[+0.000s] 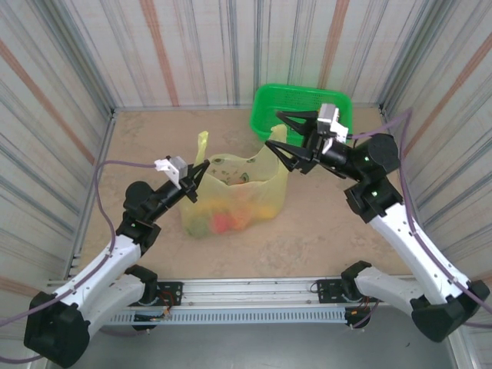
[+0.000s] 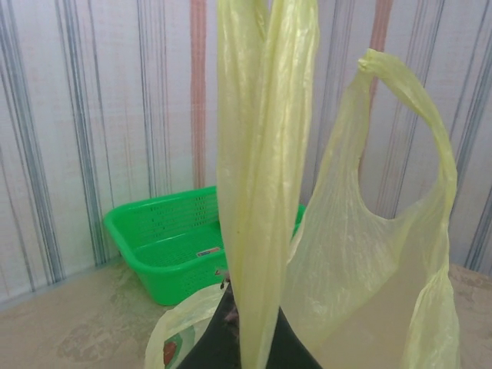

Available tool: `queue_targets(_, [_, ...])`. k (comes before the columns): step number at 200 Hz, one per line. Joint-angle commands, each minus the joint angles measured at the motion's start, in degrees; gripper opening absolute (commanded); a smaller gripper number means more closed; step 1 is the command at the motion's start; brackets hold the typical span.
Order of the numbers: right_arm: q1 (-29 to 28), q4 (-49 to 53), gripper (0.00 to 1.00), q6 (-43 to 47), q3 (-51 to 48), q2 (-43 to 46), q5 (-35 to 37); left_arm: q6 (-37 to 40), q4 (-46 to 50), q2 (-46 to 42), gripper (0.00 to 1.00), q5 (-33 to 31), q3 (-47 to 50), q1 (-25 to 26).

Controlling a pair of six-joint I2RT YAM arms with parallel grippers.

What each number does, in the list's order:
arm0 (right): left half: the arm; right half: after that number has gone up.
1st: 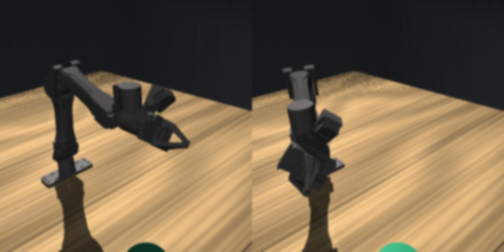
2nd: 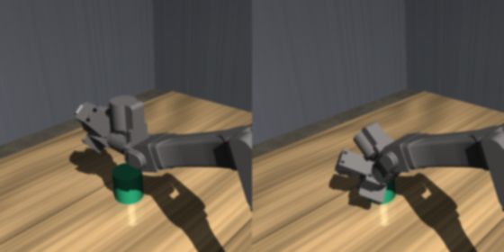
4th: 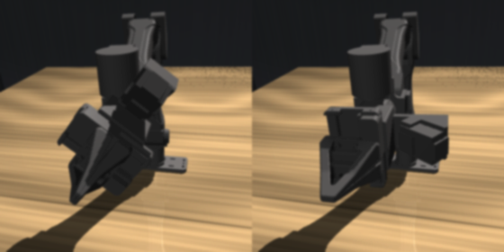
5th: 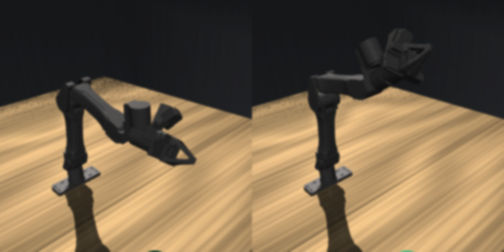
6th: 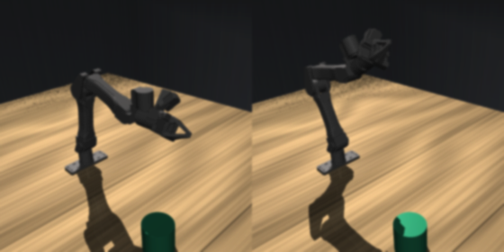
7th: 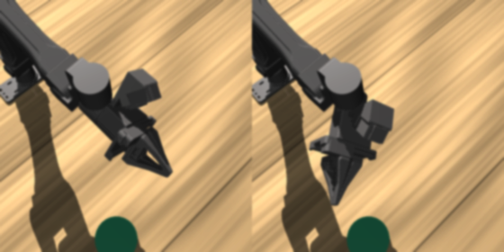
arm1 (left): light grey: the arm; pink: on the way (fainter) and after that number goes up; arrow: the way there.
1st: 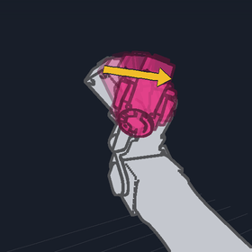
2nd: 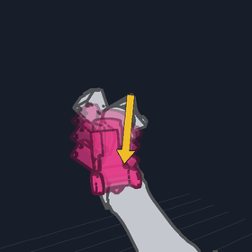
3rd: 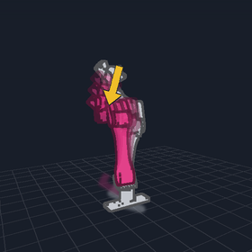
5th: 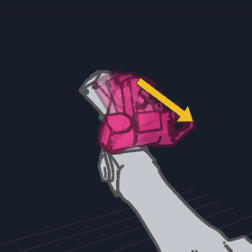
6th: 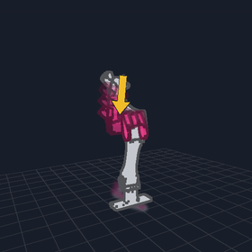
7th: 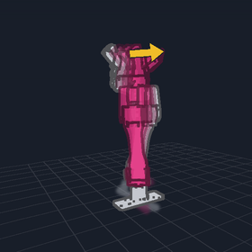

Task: Place the fake fruits into the plastic bag and tie a complex knot

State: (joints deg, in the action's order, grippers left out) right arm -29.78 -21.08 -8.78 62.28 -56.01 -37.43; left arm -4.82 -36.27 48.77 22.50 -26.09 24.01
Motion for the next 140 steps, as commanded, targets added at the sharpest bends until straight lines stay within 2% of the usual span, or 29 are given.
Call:
queue_targets(1, [2.3, 6.3, 0.82, 5.2, -4.9, 2.4, 1.5, -0.8, -2.2, -1.1, 0.00, 0.2, 0.7, -0.5])
queue_targets(16, [4.4, 5.6, 0.87, 4.8, -8.6, 2.8, 0.4, -1.0, -2.9, -1.0, 0.00, 0.2, 1.1, -0.7])
queue_targets(31, [5.6, 2.9, 0.99, 4.1, -12.4, 2.8, 0.7, -1.1, -3.0, -0.9, 0.00, 0.3, 1.2, -0.7])
queue_targets(65, [8.3, -7.8, 0.99, 1.4, -19.1, 0.9, 1.2, -1.4, -3.5, -0.6, 0.00, 1.3, 1.3, -0.8])
queue_targets(101, [13.1, -18.6, 0.98, -5.8, -20.0, -6.8, -12.4, -1.7, -3.6, -0.8, 0.00, 1.7, 1.4, -0.8])
queue_targets(140, [16.2, -23.3, 0.98, -12.2, -16.7, -12.6, -25.2, -1.6, -3.8, -0.7, 0.00, 2.0, 1.4, -0.8])
